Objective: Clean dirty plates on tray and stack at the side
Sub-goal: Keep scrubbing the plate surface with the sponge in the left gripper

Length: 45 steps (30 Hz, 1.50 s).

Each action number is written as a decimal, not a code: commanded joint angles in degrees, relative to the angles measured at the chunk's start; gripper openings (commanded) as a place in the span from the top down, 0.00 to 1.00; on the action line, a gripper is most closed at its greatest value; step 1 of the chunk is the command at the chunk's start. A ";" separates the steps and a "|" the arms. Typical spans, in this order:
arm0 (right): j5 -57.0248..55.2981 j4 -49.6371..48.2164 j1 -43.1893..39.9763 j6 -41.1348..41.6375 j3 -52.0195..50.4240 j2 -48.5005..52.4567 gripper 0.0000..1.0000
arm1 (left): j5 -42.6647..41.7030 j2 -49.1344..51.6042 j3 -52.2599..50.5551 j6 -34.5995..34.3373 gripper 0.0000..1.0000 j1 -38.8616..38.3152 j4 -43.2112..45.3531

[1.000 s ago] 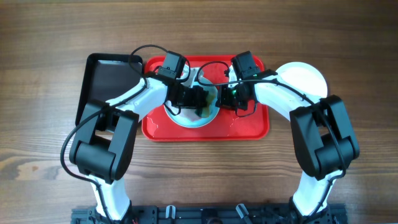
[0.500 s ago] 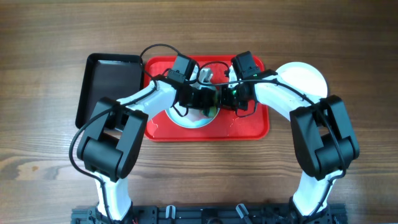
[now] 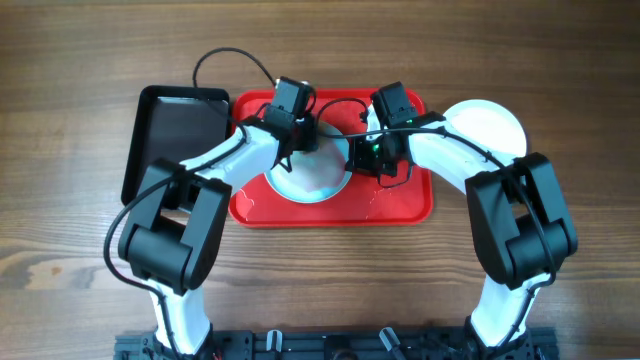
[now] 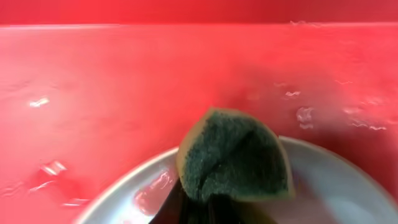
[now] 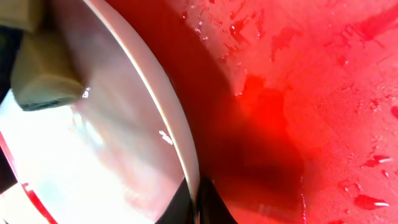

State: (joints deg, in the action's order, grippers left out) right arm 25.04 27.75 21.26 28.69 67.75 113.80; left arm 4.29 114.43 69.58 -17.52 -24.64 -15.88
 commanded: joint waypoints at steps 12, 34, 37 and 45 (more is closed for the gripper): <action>-3.13 1.64 0.11 -0.17 -1.77 2.14 0.96 | 9.29 2.27 -1.42 -10.75 0.96 2.05 -29.49; -3.10 0.52 0.11 -0.11 -1.77 2.14 0.96 | -52.52 2.25 -1.42 0.83 0.96 1.88 -29.59; -3.08 0.57 0.11 -0.07 -1.77 2.14 0.96 | -51.98 2.27 -1.42 0.79 0.96 1.84 -28.41; -3.10 1.31 0.11 -0.15 -1.77 2.14 0.96 | -24.57 2.27 -1.42 -5.68 0.96 1.73 -24.26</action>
State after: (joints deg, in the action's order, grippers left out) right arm 25.47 28.49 21.28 27.16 67.64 113.78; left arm -38.52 115.83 68.77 -20.01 -22.39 -39.64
